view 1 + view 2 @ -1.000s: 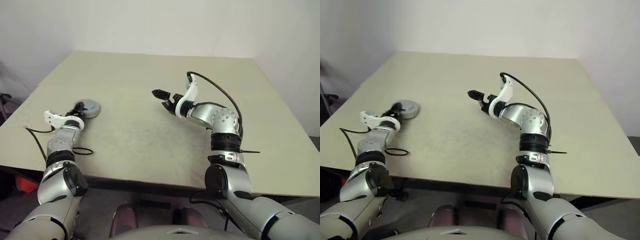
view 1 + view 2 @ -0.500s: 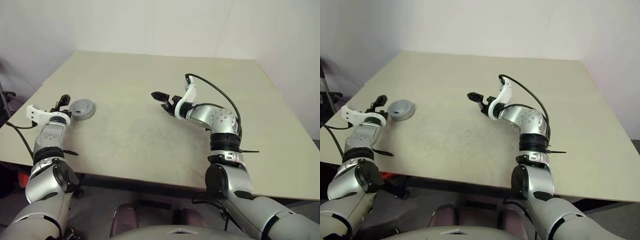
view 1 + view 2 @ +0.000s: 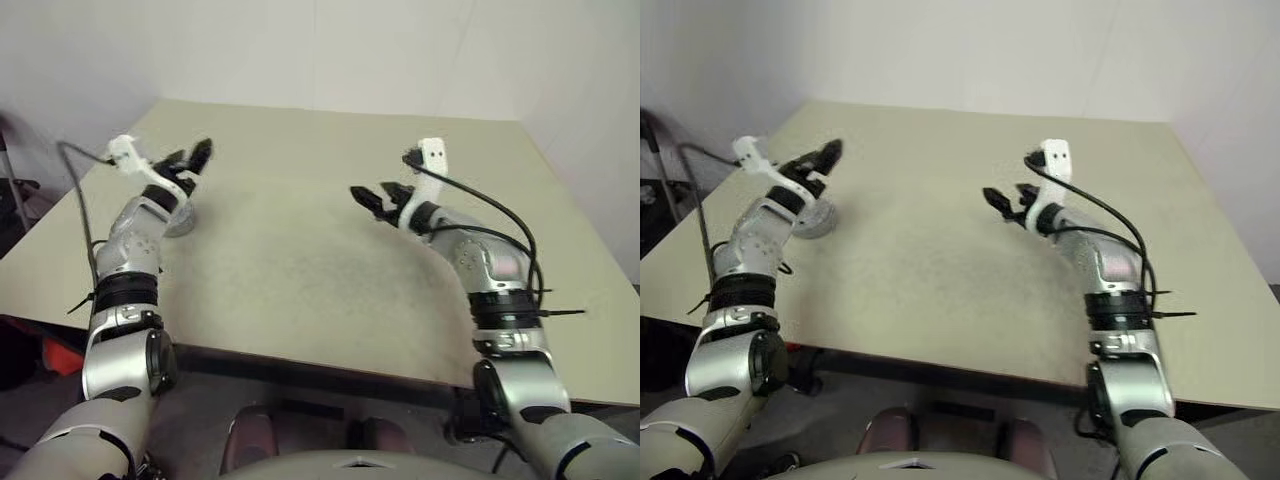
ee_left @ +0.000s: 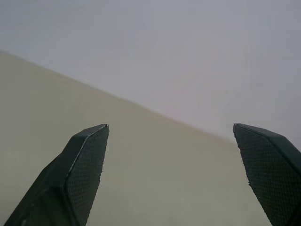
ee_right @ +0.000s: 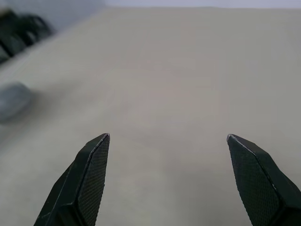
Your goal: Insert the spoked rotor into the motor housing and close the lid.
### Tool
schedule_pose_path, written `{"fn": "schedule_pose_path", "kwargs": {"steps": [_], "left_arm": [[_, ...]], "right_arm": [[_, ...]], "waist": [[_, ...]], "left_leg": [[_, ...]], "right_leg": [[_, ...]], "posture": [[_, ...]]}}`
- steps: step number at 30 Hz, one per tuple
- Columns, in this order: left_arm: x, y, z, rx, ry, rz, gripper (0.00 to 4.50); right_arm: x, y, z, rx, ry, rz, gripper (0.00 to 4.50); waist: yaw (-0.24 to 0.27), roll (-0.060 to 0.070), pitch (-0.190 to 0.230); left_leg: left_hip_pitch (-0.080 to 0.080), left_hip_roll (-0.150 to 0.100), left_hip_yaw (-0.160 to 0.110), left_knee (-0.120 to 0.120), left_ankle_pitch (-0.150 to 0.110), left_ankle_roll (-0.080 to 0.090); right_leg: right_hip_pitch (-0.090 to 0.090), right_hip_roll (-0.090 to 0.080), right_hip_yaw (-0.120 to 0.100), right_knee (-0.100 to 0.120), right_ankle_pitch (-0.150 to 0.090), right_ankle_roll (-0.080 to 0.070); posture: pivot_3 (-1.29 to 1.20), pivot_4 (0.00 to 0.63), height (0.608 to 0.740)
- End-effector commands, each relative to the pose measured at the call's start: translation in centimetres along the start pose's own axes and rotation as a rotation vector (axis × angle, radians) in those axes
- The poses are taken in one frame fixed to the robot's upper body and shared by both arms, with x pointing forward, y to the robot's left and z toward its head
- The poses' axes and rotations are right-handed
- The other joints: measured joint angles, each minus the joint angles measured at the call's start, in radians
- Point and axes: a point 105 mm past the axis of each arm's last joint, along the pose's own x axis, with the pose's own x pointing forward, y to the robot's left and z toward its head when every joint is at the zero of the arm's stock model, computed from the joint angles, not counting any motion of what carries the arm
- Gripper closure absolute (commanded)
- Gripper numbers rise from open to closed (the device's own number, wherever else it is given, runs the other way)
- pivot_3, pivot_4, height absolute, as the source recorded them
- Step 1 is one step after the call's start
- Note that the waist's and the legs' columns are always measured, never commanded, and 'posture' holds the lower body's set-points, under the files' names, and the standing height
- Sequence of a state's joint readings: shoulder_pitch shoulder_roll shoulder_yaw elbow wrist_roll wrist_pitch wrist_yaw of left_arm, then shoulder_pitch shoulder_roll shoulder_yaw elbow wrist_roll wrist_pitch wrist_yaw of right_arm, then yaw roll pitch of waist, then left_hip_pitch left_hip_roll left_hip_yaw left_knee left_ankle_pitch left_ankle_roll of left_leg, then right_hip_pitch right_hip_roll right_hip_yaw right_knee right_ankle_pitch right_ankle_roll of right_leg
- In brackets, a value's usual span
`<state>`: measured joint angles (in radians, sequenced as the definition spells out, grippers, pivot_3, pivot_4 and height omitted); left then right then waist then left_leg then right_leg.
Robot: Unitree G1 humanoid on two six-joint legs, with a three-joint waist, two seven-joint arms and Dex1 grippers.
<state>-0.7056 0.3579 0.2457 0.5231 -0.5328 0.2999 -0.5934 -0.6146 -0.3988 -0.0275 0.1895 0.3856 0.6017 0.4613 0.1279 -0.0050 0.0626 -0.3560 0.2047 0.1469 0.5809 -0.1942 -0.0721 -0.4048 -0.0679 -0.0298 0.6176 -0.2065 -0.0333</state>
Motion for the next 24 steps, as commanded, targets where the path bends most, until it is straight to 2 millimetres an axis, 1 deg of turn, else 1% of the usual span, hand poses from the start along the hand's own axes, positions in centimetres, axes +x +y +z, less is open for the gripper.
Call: {"fn": "schedule_pose_path", "kwargs": {"steps": [1, 3, 6, 9, 13, 16, 21, 24], "left_arm": [[0.5, -4.8, -4.5, 0.204, 0.206, -0.222, 0.04], [0.4, -6.5, -6.3, 0.305, 0.271, -0.306, 0.04], [0.7, -8.0, -7.0, 0.351, 0.279, -0.368, 0.04], [0.8, -8.1, -6.9, 0.359, 0.269, -0.374, 0.04], [0.7, -7.7, -6.4, 0.374, 0.261, -0.354, 0.04], [0.5, -7.8, -6.1, 0.373, 0.246, -0.350, 0.04], [0.4, -8.2, -6.3, 0.372, 0.250, -0.348, 0.04], [-0.1, -8.7, -6.6, 0.368, 0.268, -0.371, 0.04]], "right_arm": [[-1.3, -1.3, 1.2, -0.175, -0.018, 0.003, 0.00], [-1.8, -2.5, 0.8, -0.237, 0.008, -0.027, 0.00], [-2.2, -3.8, 0.2, -0.257, 0.027, -0.068, 0.00], [-2.3, -4.5, -0.2, -0.253, 0.031, -0.098, 0.00], [-2.3, -4.9, -0.6, -0.247, 0.032, -0.121, 0.00], [-2.1, -5.1, -0.7, -0.251, 0.031, -0.128, 0.00], [-2.0, -5.6, -0.3, -0.244, 0.006, -0.158, 0.00], [-1.6, -5.9, -0.5, -0.235, 0.004, -0.177, 0.00]], "waist": [[-0.001, 0.000, 0.000], [-0.005, 0.000, 0.000], [-0.008, 0.000, 0.000], [-0.007, 0.001, 0.000], [-0.007, 0.001, 0.000], [-0.006, 0.001, 0.000], [-0.006, 0.001, 0.000], [-0.007, 0.001, 0.000]], "left_leg": [[0.000, 0.000, 0.000, 0.000, 0.000, 0.000], [-0.002, 0.000, 0.001, 0.000, 0.000, 0.000], [-0.001, 0.001, 0.001, 0.001, 0.000, 0.001], [0.001, 0.001, 0.001, 0.001, 0.001, 0.003], [0.001, 0.000, 0.001, 0.001, 0.003, 0.005], [0.003, 0.001, 0.001, 0.001, 0.003, 0.006], [0.003, 0.000, 0.001, 0.001, 0.003, 0.007], [0.004, 0.001, 0.002, 0.001, 0.003, 0.007]], "right_leg": [[0.000, 0.000, 0.001, 0.000, -0.001, -0.002], [0.000, 0.000, 0.001, 0.001, -0.002, -0.003], [0.000, 0.001, 0.001, 0.003, -0.002, -0.004], [0.000, 0.001, 0.001, 0.005, -0.003, -0.007], [0.000, 0.001, 0.001, 0.005, -0.002, -0.008], [0.000, 0.001, 0.001, 0.005, -0.002, -0.008], [0.000, 0.001, 0.001, 0.005, -0.002, -0.008], [0.000, 0.001, 0.001, 0.005, -0.002, -0.008]], "posture": [[0.00, 0.000, 0.740], [0.00, 0.000, 0.740], [0.00, 0.000, 0.740], [0.00, 0.000, 0.740], [0.00, 0.000, 0.740], [0.00, 0.000, 0.740], [0.00, 0.000, 0.740], [0.00, 0.000, 0.740]]}}
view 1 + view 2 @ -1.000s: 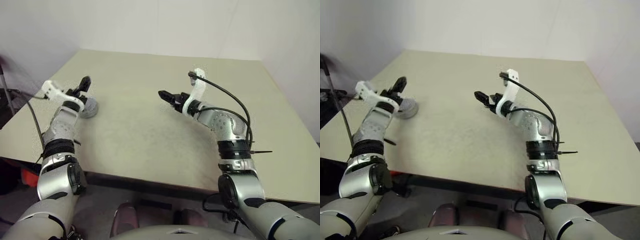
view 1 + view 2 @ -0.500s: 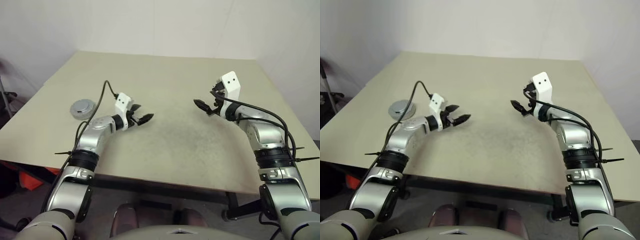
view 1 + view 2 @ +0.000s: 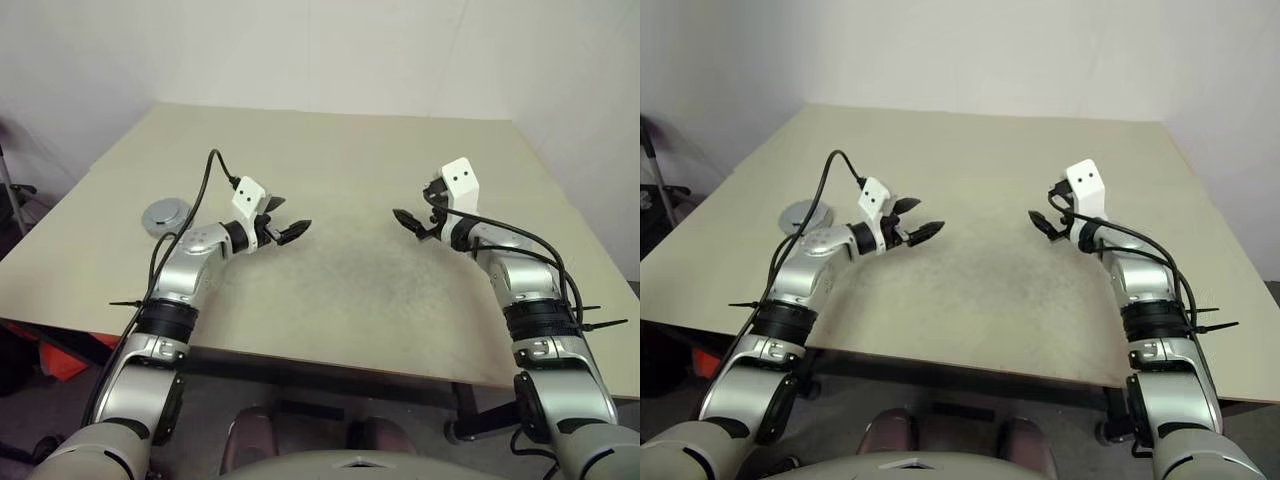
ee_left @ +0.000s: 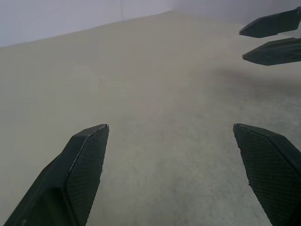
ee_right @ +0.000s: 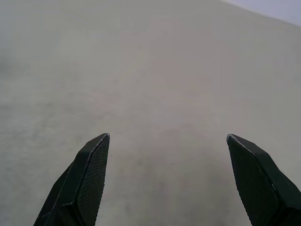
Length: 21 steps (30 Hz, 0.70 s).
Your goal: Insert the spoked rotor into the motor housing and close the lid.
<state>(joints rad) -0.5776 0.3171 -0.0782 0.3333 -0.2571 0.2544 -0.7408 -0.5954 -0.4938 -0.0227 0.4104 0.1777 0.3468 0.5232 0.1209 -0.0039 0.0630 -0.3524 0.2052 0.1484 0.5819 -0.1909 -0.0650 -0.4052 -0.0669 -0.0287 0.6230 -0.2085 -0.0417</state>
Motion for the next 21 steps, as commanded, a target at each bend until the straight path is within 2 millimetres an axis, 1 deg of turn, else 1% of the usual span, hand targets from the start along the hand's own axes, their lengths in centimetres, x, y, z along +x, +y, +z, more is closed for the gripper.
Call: {"fn": "schedule_pose_path", "kwargs": {"steps": [1, 4, 8, 17, 21], "left_arm": [[-0.28, -0.59, 1.46, 0.034, -0.031, -0.019, 0.04], [-0.21, -0.22, 1.72, 0.040, -0.031, 0.000, 0.04], [0.09, -0.29, 2.17, 0.042, -0.044, 0.002, 0.04], [-0.12, -0.45, 1.71, 0.035, -0.031, 0.010, 0.04], [-0.13, -0.29, 1.61, 0.037, -0.026, 0.020, 0.04]], "right_arm": [[0.17, -0.75, 2.05, -0.012, -0.076, -0.034, 0.00], [0.31, -0.84, 2.16, -0.010, -0.083, -0.038, 0.00], [0.67, -0.71, 2.58, -0.023, -0.099, -0.036, 0.00], [0.68, -1.14, 2.80, -0.016, -0.122, -0.055, 0.00], [0.67, -1.07, 2.53, 0.004, -0.112, -0.047, 0.00]], "waist": [[-0.001, 0.000, 0.000], [0.000, 0.000, 0.000], [0.000, 0.000, 0.000], [0.000, 0.000, 0.000], [0.000, 0.000, 0.000]], "left_leg": [[0.000, 0.000, 0.000, 0.000, 0.000, 0.000], [0.000, 0.000, 0.000, 0.000, 0.000, 0.000], [0.000, 0.000, 0.000, 0.000, 0.000, 0.000], [0.000, 0.000, 0.000, 0.000, 0.000, 0.001], [0.000, 0.000, 0.000, 0.000, 0.000, 0.001]], "right_leg": [[0.000, 0.000, 0.000, 0.000, 0.000, 0.000], [0.000, 0.000, 0.000, 0.000, 0.000, 0.000], [0.000, 0.000, 0.000, 0.000, 0.000, 0.000], [0.000, 0.000, 0.000, 0.000, 0.000, 0.000], [0.000, 0.000, 0.000, 0.000, 0.000, 0.000]], "posture": [[0.00, 0.000, 0.740], [0.00, 0.000, 0.740], [0.00, 0.000, 0.740], [0.00, 0.000, 0.740], [0.00, 0.000, 0.740]]}}
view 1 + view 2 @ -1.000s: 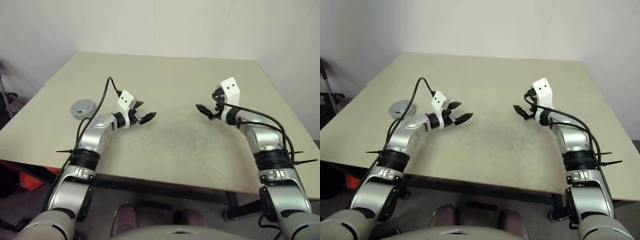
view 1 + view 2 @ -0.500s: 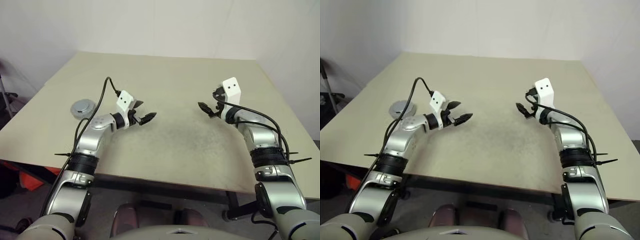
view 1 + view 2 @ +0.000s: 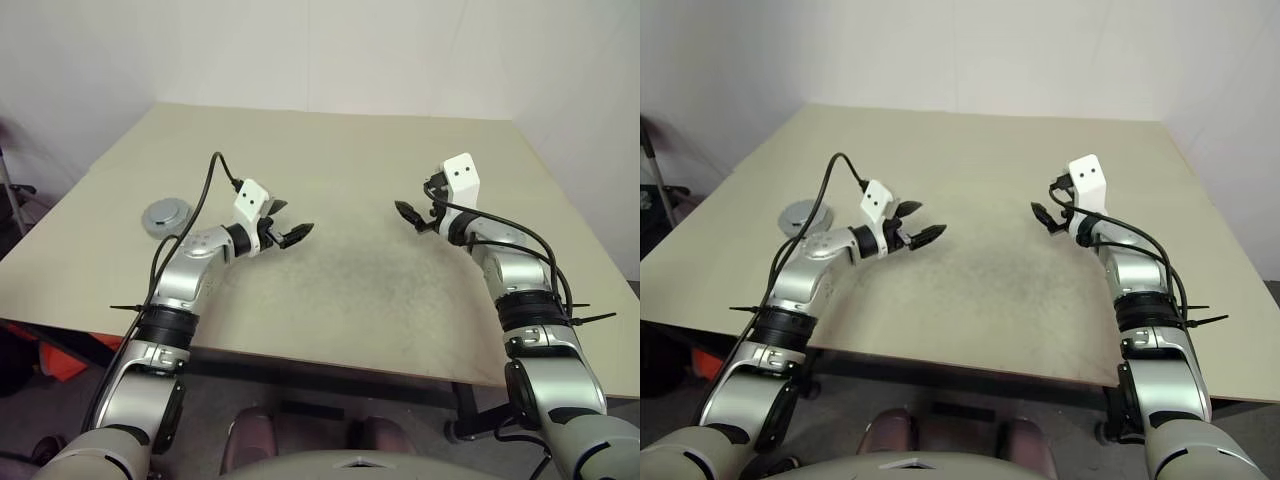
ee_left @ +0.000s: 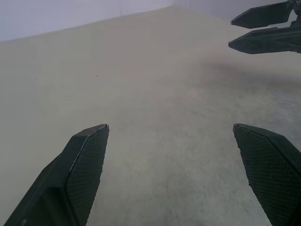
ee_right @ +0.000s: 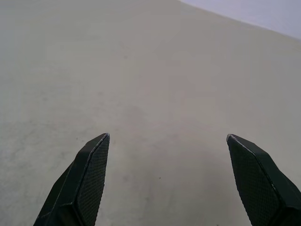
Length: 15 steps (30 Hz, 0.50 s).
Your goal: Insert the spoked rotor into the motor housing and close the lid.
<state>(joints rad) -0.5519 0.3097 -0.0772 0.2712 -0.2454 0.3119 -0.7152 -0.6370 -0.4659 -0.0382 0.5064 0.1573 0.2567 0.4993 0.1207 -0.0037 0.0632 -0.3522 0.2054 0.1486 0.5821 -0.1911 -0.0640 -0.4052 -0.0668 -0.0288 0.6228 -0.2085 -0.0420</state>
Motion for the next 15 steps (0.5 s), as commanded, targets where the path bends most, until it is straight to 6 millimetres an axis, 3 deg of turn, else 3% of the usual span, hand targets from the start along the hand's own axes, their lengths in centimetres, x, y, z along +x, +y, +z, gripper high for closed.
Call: {"fn": "schedule_pose_path", "kwargs": {"steps": [1, 5, 15], "left_arm": [[0.0, 0.2, 1.8, 0.049, -0.047, 0.008, 0.04], [0.0, 0.4, 2.1, 0.040, -0.061, 0.015, 0.04], [-0.2, -0.3, 1.5, 0.034, -0.048, 0.001, 0.04]], "right_arm": [[0.0, -0.5, 2.1, 0.010, -0.068, -0.007, 0.00], [0.3, 0.0, 2.2, -0.003, -0.068, 0.008, 0.00], [-0.2, -1.1, 2.0, 0.016, -0.068, -0.044, 0.00]], "waist": [[0.000, 0.000, 0.000], [0.000, 0.000, 0.000], [0.000, 0.000, 0.000]], "left_leg": [[0.000, 0.000, 0.000, 0.000, 0.000, 0.000], [0.000, 0.000, 0.000, 0.000, 0.000, 0.000], [0.000, 0.000, 0.000, 0.000, 0.000, 0.000]], "right_leg": [[0.000, 0.000, 0.000, 0.000, 0.000, 0.000], [0.000, 0.000, 0.000, 0.000, 0.000, 0.000], [0.000, 0.000, 0.000, 0.000, 0.000, 0.000]], "posture": [[0.00, 0.000, 0.740], [0.00, 0.000, 0.740], [0.00, 0.000, 0.740]]}}
